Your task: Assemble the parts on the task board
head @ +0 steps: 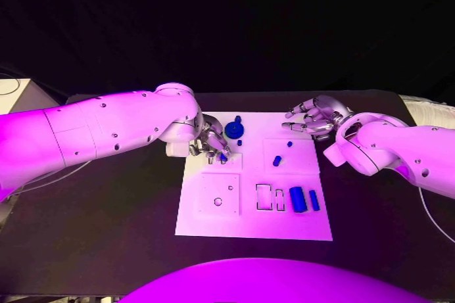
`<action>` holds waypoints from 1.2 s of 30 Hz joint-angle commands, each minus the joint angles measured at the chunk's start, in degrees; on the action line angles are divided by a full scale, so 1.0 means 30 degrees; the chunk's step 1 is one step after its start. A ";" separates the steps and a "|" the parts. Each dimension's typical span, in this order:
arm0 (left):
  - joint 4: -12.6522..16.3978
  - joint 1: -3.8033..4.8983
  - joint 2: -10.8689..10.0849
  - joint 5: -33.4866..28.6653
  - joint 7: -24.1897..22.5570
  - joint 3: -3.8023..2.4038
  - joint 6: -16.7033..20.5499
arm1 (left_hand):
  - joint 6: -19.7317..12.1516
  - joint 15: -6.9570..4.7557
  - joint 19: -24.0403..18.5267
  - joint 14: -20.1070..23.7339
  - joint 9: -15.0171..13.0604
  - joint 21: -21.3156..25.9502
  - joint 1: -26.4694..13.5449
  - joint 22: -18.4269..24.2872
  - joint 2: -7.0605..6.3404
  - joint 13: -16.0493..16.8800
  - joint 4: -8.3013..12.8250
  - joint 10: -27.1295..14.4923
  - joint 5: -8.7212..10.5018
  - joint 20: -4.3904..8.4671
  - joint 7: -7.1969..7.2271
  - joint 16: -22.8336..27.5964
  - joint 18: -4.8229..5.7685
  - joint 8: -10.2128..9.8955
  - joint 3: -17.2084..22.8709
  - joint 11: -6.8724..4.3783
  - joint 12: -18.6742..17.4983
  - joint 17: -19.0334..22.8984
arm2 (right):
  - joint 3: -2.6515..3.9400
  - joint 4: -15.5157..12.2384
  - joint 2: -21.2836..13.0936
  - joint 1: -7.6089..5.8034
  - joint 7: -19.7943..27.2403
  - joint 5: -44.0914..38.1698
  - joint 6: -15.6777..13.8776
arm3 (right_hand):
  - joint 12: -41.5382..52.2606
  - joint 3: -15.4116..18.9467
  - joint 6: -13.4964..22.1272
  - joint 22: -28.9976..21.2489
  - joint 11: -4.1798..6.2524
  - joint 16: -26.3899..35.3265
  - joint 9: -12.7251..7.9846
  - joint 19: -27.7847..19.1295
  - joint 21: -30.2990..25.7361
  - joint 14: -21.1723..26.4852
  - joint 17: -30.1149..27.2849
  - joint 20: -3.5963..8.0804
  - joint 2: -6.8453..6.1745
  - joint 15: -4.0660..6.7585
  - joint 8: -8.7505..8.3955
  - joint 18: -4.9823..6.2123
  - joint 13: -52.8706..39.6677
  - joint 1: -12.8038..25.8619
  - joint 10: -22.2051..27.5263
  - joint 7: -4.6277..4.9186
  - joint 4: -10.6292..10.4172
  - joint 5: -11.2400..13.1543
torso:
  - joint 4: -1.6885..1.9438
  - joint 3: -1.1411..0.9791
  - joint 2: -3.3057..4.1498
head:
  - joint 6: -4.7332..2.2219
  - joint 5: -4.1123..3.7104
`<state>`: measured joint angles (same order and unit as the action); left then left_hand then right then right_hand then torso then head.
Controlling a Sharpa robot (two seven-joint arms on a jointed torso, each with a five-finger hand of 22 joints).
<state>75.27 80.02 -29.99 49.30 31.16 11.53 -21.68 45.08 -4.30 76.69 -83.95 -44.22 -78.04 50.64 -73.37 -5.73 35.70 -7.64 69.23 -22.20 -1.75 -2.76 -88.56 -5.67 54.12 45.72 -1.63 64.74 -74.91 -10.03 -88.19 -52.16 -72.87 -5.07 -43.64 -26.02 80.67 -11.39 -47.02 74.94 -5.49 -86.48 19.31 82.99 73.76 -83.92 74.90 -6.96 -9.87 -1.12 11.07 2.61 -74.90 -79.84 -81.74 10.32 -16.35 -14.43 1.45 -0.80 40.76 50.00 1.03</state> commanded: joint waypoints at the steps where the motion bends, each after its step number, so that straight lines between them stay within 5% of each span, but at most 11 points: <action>1: -0.0064 -0.0029 0.0034 0.0420 -0.0068 0.0005 -0.0273 | 0.0058 -0.0141 0.0104 -0.1810 0.0026 -0.0112 0.0057 -0.0027 0.0217 0.0031 0.4780 0.0111 -0.0076 -0.0004 0.0019 -0.0109 0.0352 0.0129 0.4919 0.0025 0.0103 -0.4377 | 0.0005 0.0011 0.0006 0.0008 0.0119 -0.0209 0.0100 | 0.0067 0.0130 0.0111 0.1809 0.0086 0.0123 -0.0023 -0.0081 -0.0055 -0.1364 0.2587 0.0110 0.0024 0.0113 0.0128 0.0354 -0.2077 0.0158 0.0001 -0.0040 0.0030 -0.0107 | 0.0000 -0.0025 -0.0011 | 0.0000 0.0037; 36: 0.0072 -0.0438 0.0068 0.2009 -0.0056 0.0034 -0.0223 | 0.0122 -0.0174 0.0197 -0.1824 0.0062 -0.0209 -0.0076 -0.0143 0.0243 0.0146 0.4945 0.0218 -0.0183 0.0036 0.0054 -0.0130 0.0379 0.0168 0.5048 -0.0012 0.0170 -0.4413 | 0.0005 -0.0025 -0.0043 0.0010 0.0239 -0.0190 0.0039 | 0.0043 0.0142 0.0110 0.1785 0.0089 0.0146 -0.0025 -0.0098 -0.0105 -0.1354 0.2547 0.0112 0.0020 0.0114 0.0147 0.0364 -0.2051 0.0167 0.0024 -0.0042 0.0031 -0.0121 | 0.0010 -0.0006 0.0004 | 0.0000 0.0096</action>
<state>75.41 79.04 -29.78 54.23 31.01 11.44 -21.72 45.16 -4.29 76.89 -83.95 -43.98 -78.27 50.52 -73.72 -5.56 36.12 -7.33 69.64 -22.49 -1.54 -2.89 -88.56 -5.68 54.32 46.02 -1.64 65.02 -74.91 -10.03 -88.23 -52.29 -72.87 -4.97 -43.80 -26.08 80.67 -11.24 -47.02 74.91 -5.49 -86.25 19.31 82.78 73.76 -83.92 74.94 -6.75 -9.88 -1.12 11.30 2.61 -74.90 -79.84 -81.74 10.32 -16.19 -14.43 1.44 -0.83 40.76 50.00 1.37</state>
